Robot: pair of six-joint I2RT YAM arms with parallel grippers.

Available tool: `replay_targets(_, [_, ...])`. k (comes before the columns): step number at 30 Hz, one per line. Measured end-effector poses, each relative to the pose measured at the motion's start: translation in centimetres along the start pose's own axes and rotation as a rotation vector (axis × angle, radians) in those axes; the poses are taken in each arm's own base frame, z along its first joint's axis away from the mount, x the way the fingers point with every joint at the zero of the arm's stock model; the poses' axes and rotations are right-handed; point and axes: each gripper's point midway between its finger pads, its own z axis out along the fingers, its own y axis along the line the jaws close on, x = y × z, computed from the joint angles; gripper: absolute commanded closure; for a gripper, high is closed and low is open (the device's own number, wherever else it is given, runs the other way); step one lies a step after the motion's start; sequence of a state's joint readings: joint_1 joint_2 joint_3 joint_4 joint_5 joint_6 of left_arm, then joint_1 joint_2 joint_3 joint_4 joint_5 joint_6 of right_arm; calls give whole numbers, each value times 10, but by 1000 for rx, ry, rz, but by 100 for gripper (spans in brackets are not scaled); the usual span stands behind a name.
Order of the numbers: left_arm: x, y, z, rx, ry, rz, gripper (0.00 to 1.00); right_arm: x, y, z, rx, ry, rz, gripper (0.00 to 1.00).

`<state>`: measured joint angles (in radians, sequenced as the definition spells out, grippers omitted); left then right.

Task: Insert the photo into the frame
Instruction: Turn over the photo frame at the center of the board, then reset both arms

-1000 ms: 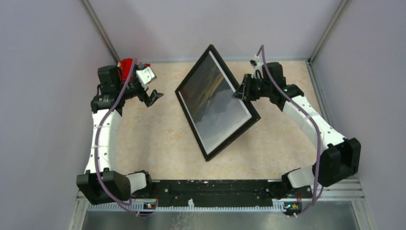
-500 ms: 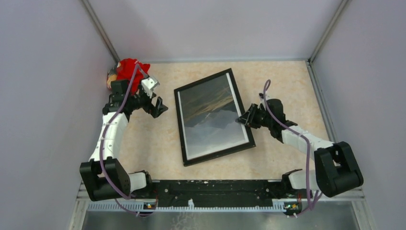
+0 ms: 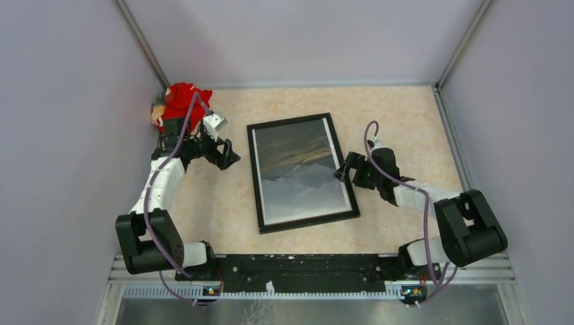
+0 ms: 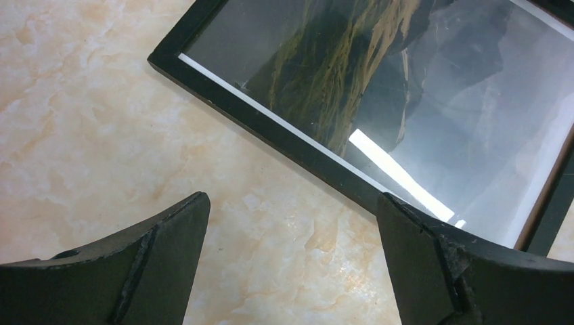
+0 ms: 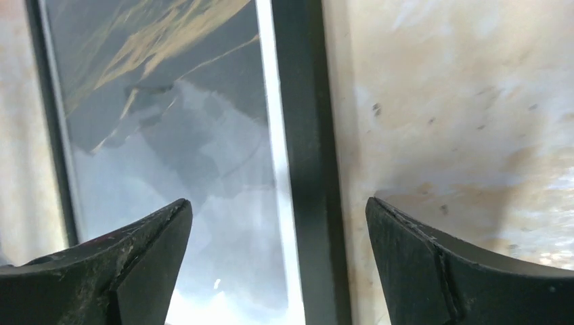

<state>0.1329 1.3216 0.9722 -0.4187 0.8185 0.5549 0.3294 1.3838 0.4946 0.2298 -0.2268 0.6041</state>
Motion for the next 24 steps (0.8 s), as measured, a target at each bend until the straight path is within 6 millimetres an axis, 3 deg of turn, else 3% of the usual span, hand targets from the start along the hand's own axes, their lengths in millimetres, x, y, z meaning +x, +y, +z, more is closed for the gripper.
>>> replay_targets(8, [1, 8, 6, -44, -25, -72, 1, -12, -29, -15, 172, -64, -69, 1])
replay_targets(12, [14, 22, 13, -135, -36, -157, 1, -57, -47, -41, 341, -266, -117, 1])
replay_targets(15, [30, 33, 22, -200, -51, -206, 1, -108, -62, -76, 487, -527, -203, 1])
replay_targets(18, [58, 42, 35, -255, -52, -272, 1, -129, -91, -106, 635, -693, -225, 1])
replay_targets(21, [81, 47, 45, -289, -55, -328, 1, -130, -136, -127, 781, -742, -169, 1])
replay_targets(24, [91, 51, 51, -320, -88, -331, 1, -123, -165, -137, 859, -775, -126, 1])
